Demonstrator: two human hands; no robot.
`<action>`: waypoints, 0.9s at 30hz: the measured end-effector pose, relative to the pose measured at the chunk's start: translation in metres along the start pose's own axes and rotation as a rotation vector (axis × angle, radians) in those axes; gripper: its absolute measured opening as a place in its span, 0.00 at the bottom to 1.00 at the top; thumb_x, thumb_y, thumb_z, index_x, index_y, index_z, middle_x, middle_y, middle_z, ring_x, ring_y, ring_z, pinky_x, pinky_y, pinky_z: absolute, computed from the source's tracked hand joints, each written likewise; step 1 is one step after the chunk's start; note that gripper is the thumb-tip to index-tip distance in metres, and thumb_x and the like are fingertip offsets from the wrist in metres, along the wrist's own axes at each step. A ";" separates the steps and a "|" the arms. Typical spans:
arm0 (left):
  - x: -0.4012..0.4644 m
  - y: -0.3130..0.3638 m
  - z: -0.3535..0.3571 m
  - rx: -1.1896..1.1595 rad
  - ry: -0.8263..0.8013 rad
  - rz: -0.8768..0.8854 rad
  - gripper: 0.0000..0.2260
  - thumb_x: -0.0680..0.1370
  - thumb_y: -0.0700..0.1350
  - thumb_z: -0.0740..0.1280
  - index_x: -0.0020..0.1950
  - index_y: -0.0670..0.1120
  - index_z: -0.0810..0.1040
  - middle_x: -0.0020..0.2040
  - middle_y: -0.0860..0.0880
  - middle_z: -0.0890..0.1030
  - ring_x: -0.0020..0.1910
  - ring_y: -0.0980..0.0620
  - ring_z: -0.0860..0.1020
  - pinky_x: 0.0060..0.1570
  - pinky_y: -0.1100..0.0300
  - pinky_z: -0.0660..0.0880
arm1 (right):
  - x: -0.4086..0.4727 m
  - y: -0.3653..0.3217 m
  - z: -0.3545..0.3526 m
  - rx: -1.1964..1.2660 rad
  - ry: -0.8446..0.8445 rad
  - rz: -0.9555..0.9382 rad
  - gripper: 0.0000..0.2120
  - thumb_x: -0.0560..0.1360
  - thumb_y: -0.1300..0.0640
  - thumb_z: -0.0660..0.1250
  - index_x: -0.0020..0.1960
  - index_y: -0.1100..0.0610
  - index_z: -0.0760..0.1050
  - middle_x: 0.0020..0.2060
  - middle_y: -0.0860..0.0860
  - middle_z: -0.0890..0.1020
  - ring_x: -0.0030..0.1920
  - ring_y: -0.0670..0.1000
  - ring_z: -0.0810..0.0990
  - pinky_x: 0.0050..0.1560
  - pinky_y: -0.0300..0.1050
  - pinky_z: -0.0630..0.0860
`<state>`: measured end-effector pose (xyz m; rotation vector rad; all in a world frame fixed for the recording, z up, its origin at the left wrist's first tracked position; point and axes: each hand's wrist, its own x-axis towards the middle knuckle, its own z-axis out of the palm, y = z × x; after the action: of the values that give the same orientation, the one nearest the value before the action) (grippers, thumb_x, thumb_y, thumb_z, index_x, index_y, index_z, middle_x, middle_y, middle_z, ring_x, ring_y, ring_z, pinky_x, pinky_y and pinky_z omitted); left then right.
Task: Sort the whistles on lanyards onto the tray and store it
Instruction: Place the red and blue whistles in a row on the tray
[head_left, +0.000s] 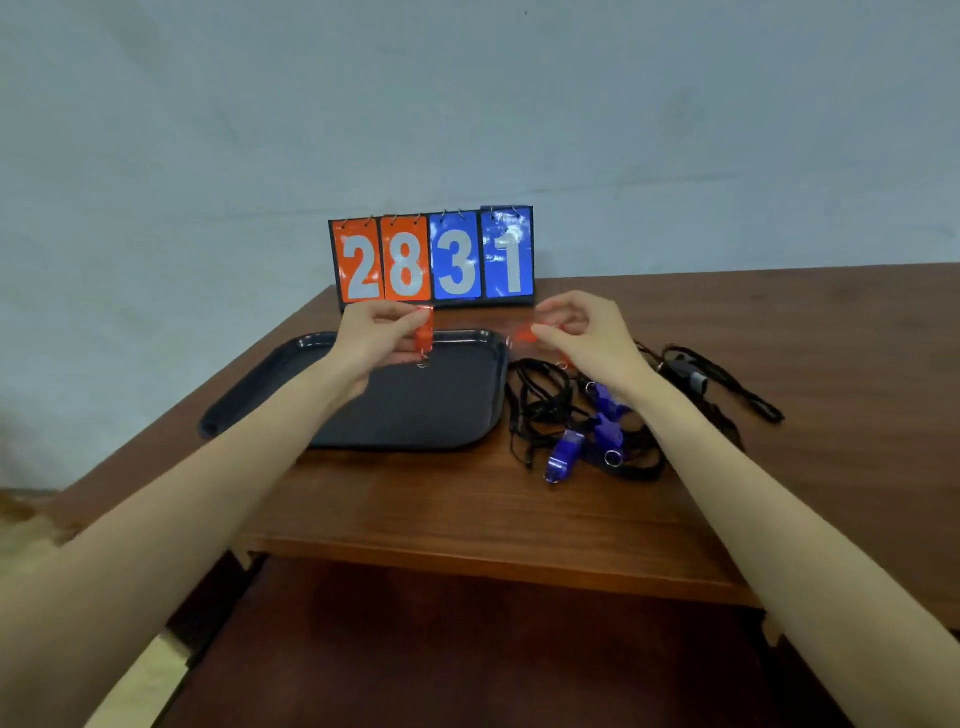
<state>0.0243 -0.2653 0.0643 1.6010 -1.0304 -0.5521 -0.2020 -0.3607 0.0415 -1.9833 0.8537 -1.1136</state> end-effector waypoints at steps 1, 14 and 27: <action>0.007 -0.005 -0.013 0.097 0.017 0.016 0.15 0.75 0.47 0.71 0.59 0.43 0.77 0.53 0.46 0.80 0.48 0.51 0.81 0.43 0.59 0.80 | -0.001 -0.004 0.006 0.007 -0.040 0.014 0.13 0.72 0.59 0.72 0.56 0.59 0.77 0.46 0.51 0.82 0.47 0.46 0.80 0.50 0.36 0.76; 0.076 -0.073 -0.112 0.823 0.127 -0.019 0.16 0.71 0.55 0.74 0.49 0.44 0.83 0.44 0.49 0.80 0.42 0.51 0.77 0.41 0.59 0.76 | 0.052 -0.056 0.130 -0.130 -0.416 0.149 0.09 0.75 0.55 0.69 0.50 0.60 0.80 0.42 0.54 0.84 0.39 0.45 0.82 0.38 0.34 0.77; 0.106 -0.105 -0.144 0.811 0.163 0.025 0.14 0.71 0.54 0.73 0.49 0.44 0.83 0.46 0.47 0.82 0.40 0.54 0.75 0.44 0.60 0.74 | 0.100 -0.065 0.217 -0.156 -0.425 0.244 0.11 0.79 0.60 0.63 0.60 0.58 0.77 0.51 0.53 0.79 0.44 0.46 0.78 0.38 0.34 0.76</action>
<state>0.2275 -0.2749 0.0245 2.2818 -1.2240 0.0496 0.0454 -0.3512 0.0534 -2.0689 0.9382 -0.4743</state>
